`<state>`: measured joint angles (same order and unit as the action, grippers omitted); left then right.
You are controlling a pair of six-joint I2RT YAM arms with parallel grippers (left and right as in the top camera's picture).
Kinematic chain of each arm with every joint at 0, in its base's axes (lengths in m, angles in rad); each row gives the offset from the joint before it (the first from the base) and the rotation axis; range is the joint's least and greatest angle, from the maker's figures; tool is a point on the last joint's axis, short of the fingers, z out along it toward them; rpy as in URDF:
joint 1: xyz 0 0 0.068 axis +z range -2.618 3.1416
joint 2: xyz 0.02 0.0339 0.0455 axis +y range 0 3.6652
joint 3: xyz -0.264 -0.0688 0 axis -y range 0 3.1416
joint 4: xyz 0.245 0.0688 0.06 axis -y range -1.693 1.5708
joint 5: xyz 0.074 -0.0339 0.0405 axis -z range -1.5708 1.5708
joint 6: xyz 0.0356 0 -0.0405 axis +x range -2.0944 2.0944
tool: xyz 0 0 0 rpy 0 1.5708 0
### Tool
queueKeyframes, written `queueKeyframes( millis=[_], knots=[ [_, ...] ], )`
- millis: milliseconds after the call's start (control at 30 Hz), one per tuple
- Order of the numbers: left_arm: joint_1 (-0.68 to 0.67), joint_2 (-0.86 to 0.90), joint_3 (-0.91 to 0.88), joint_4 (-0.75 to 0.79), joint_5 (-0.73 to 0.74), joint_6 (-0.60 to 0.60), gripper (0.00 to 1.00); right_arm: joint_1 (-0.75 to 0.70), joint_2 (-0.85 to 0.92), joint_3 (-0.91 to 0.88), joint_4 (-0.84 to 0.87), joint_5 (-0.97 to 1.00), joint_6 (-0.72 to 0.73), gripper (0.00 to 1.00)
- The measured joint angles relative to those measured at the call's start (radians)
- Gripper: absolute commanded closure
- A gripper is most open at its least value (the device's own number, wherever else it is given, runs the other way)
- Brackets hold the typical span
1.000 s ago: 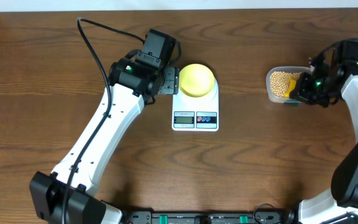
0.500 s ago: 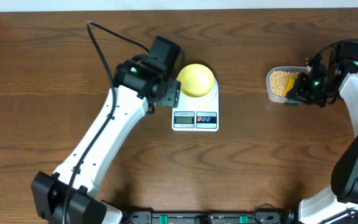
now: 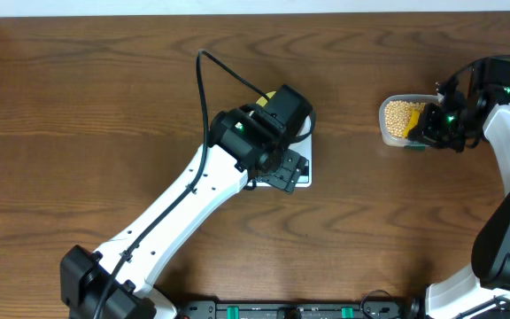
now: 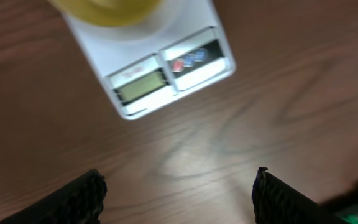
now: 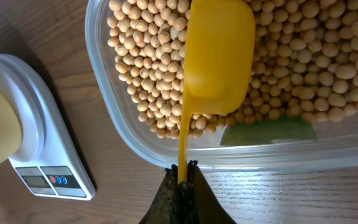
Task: Scoop item into bowl and weigh 50g on scale
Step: 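Lower the scoop into the soybeans with the right gripper, then move the left gripper down to the scale's button panel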
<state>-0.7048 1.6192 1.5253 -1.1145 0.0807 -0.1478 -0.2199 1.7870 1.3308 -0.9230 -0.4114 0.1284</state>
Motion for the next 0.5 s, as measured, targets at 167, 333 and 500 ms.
queueKeyframes(
  millis=[167, 333, 500],
  knots=[
    [0.002, -0.002, -0.039, 0.038, 0.117, 0.0, 0.22, 0.0, 0.0, 0.0, 0.0, 0.0, 0.0, 0.99],
    [0.002, 0.001, -0.13, 0.124, 0.187, 0.008, 0.23, 0.0, 0.0, 0.0, 0.0, 0.0, 0.0, 0.99],
    [0.002, 0.037, -0.2, 0.232, 0.208, 0.016, 0.22, 0.0, 0.0, 0.0, -0.002, 0.0, -0.003, 0.99]
  ],
)
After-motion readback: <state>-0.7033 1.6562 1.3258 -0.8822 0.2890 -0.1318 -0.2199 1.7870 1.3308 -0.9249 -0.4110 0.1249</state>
